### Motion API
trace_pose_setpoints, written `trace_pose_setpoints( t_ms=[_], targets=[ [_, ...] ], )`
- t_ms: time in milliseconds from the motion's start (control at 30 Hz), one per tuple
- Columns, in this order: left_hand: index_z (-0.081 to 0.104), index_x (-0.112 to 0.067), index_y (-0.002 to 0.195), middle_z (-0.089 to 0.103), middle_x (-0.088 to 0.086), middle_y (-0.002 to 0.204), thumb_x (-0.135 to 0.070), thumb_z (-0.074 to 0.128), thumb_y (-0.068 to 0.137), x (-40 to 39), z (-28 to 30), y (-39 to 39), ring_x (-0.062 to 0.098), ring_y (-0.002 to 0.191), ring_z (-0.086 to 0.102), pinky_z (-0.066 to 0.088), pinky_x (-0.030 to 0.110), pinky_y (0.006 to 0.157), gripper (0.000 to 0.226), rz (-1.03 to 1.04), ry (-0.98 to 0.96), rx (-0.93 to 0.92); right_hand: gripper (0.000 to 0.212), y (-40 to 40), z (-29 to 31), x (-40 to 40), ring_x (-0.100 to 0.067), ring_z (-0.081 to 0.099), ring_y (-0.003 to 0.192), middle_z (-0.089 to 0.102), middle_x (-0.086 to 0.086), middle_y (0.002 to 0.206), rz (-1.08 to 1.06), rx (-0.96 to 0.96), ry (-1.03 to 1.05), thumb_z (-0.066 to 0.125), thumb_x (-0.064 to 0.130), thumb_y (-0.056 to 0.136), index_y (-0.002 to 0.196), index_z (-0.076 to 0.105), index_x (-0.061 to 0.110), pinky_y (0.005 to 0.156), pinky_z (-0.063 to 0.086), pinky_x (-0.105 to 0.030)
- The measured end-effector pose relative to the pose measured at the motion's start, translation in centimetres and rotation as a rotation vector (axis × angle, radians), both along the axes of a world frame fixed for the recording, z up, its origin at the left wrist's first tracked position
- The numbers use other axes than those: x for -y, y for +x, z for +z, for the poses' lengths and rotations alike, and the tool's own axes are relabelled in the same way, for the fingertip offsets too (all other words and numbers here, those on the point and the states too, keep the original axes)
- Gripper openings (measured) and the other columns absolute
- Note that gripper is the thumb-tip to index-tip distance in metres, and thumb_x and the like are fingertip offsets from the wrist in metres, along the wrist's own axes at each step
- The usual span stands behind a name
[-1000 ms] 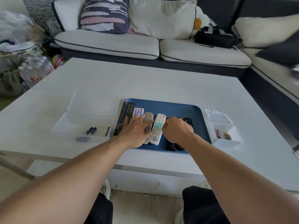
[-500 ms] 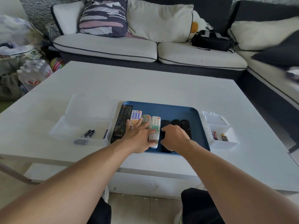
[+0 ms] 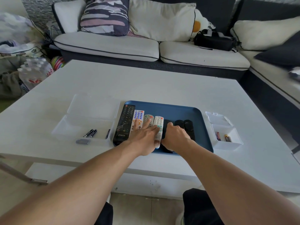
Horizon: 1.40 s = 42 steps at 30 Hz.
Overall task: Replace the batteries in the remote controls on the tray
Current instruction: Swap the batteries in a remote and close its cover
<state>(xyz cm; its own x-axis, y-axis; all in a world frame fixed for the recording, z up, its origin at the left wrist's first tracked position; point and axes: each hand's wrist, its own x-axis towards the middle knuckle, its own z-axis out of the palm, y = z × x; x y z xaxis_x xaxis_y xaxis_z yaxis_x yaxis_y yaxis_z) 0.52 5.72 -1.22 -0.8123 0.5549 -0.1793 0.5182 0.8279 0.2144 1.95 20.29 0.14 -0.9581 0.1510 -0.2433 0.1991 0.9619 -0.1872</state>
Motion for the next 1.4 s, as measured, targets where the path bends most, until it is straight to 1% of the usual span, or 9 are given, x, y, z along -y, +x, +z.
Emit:
trace_pose_setpoints(
  t_ms=[133, 267, 533, 700, 833, 933, 1033, 1167, 1400],
  targets=[
    [0.027, -0.029, 0.156, 0.014, -0.006, 0.167, -0.044, 0.043, 0.100, -0.1, 0.0, -0.1, 0.023, 0.155, -0.009, -0.012, 0.063, 0.118, 0.060, 0.008, -0.028, 0.048, 0.053, 0.1, 0.3, 0.1, -0.036, 0.060, 0.113, 0.059, -0.018, 0.122, -0.038, -0.005, -0.032, 0.063, 0.030, 0.090, 0.130, 0.039, 0.004, 0.080, 0.046, -0.034],
    [0.036, -0.026, 0.151, 0.022, 0.000, 0.164, -0.040, 0.042, 0.100, -0.2, -0.1, -0.3, 0.024, 0.153, 0.001, -0.003, 0.061, 0.120, 0.054, 0.005, -0.005, 0.046, 0.040, 0.0, 0.6, 0.5, -0.038, 0.067, 0.098, 0.061, -0.017, 0.111, -0.108, -0.012, -0.147, 0.054, 0.037, 0.094, 0.118, 0.036, 0.009, 0.080, 0.058, -0.041],
    [0.025, -0.020, 0.158, 0.013, -0.001, 0.167, -0.031, 0.045, 0.102, 0.0, 0.4, 0.1, 0.022, 0.155, -0.007, -0.006, 0.054, 0.123, 0.060, 0.009, 0.010, 0.054, 0.040, 0.2, 1.4, 0.2, -0.034, 0.071, 0.076, 0.065, -0.017, 0.094, -0.178, 0.035, -0.224, 0.051, 0.008, 0.090, 0.127, 0.036, 0.008, 0.063, 0.063, -0.044],
    [0.047, -0.012, 0.146, 0.047, 0.005, 0.149, -0.020, 0.048, 0.102, 0.0, 0.8, -0.7, 0.023, 0.144, 0.031, 0.020, 0.040, 0.121, 0.045, 0.142, 0.403, -0.052, 0.029, 0.3, 5.2, -0.6, -0.027, 0.071, 0.051, 0.071, -0.014, 0.077, -0.220, -0.050, -0.313, 0.045, 0.006, 0.090, 0.118, 0.036, 0.009, 0.050, 0.058, -0.032],
    [0.064, -0.010, 0.117, 0.065, 0.006, 0.119, -0.034, 0.045, 0.104, -0.4, 3.2, -0.5, 0.026, 0.114, 0.057, 0.043, 0.036, 0.095, 0.033, 0.461, 0.769, 0.322, 0.037, 1.0, 6.6, -1.5, -0.022, 0.072, 0.053, 0.070, -0.001, 0.082, -0.203, -0.215, -0.528, 0.048, 0.018, 0.095, 0.131, 0.041, 0.022, 0.057, 0.062, -0.038],
    [0.063, -0.017, 0.128, 0.069, -0.002, 0.125, -0.045, 0.051, 0.101, 0.2, 4.8, -0.4, 0.016, 0.117, 0.063, 0.044, 0.037, 0.104, 0.040, 0.576, 1.113, 0.671, 0.020, 1.5, 7.5, -1.4, -0.019, 0.074, 0.061, 0.073, 0.006, 0.090, -0.137, -0.218, -0.808, 0.058, 0.023, 0.099, 0.119, 0.055, 0.020, 0.048, 0.055, -0.030],
    [0.066, -0.008, 0.119, 0.075, 0.006, 0.110, -0.026, 0.064, 0.097, 0.5, 5.3, -0.4, 0.016, 0.098, 0.074, 0.056, 0.033, 0.093, 0.028, 0.631, 1.368, 0.708, 0.017, 1.8, 7.9, -1.3, -0.018, 0.071, 0.059, 0.076, 0.001, 0.080, -0.197, -0.169, -1.005, 0.069, 0.026, 0.095, 0.108, 0.067, 0.016, 0.050, 0.051, -0.026],
    [0.063, 0.000, 0.117, 0.076, 0.009, 0.102, -0.008, 0.065, 0.095, 0.5, 5.4, -0.2, 0.024, 0.091, 0.075, 0.059, 0.034, 0.084, 0.024, 0.662, 1.561, 0.659, 0.033, 1.6, 7.2, -1.7, -0.011, 0.059, 0.061, 0.067, -0.003, 0.080, -0.383, -0.072, -1.366, 0.079, 0.027, 0.086, 0.108, 0.072, 0.003, 0.059, 0.051, -0.021],
    [0.065, -0.005, 0.105, 0.077, 0.010, 0.096, -0.003, 0.069, 0.091, 0.6, 5.3, 0.3, 0.026, 0.090, 0.075, 0.060, 0.035, 0.085, 0.014, 0.690, 1.614, 0.644, 0.029, 1.1, 6.1, -1.4, -0.015, 0.068, 0.072, 0.074, -0.007, 0.086, -0.404, -0.144, -1.298, 0.081, 0.027, 0.083, 0.102, 0.075, 0.004, 0.074, 0.058, -0.024]
  ],
)
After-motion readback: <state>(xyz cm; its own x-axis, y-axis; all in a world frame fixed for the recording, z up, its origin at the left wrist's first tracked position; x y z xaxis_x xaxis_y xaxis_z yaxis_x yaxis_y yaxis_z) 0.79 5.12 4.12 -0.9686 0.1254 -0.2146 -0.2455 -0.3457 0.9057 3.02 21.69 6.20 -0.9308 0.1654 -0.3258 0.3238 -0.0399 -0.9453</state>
